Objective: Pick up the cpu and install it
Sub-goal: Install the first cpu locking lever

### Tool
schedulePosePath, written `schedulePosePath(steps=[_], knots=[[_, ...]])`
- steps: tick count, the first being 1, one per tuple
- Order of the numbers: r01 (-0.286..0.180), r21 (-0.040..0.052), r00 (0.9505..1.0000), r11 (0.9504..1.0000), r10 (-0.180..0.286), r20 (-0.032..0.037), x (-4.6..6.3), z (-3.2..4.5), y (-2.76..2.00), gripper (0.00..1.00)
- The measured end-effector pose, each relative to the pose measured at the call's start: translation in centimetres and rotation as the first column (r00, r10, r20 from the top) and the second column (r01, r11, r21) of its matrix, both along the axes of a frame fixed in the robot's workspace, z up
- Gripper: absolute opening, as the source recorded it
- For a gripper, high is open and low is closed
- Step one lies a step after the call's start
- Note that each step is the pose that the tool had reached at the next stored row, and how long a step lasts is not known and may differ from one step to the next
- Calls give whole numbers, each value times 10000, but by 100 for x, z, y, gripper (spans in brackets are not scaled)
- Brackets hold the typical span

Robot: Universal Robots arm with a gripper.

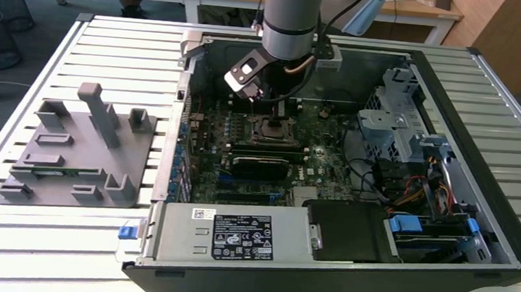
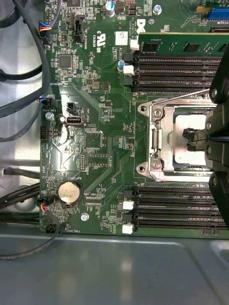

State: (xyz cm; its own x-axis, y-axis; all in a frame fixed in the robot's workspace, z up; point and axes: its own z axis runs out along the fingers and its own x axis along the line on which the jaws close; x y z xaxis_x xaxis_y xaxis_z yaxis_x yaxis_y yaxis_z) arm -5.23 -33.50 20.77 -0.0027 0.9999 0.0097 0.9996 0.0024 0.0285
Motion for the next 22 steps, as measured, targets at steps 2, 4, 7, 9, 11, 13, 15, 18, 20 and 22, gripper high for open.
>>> schedulePosePath(steps=[2, 4, 7, 9, 11, 13, 15, 18, 20, 22], knots=[[0, -3, 10000, 10000, 0, -2, 0, 11, -1, 11], [0, -2, 10000, 10000, 0, -2, 0, 26, 0, 11], [0, 1, 10000, 10000, 0, 0, 0, 35, 0, 11], [-1, -2, 10000, 10000, 1, -1, 0, 45, -1, 11], [-1, -1, 10000, 10000, 1, -1, -1, 53, 0, 11], [0, 0, 10000, 10000, 0, 0, -3, 64, 0, 11], [0, 1, 10000, 10000, 0, 15, -7, 70, 0, 11], [-1, 0, 10000, 10000, 1, 16, -7, 112, 0, 11], [0, 1, 10000, 10000, 0, 17, -7, 139, 0, 11], [0, 1, 10000, 10000, 0, 17, -7, 160, 0, 11]])
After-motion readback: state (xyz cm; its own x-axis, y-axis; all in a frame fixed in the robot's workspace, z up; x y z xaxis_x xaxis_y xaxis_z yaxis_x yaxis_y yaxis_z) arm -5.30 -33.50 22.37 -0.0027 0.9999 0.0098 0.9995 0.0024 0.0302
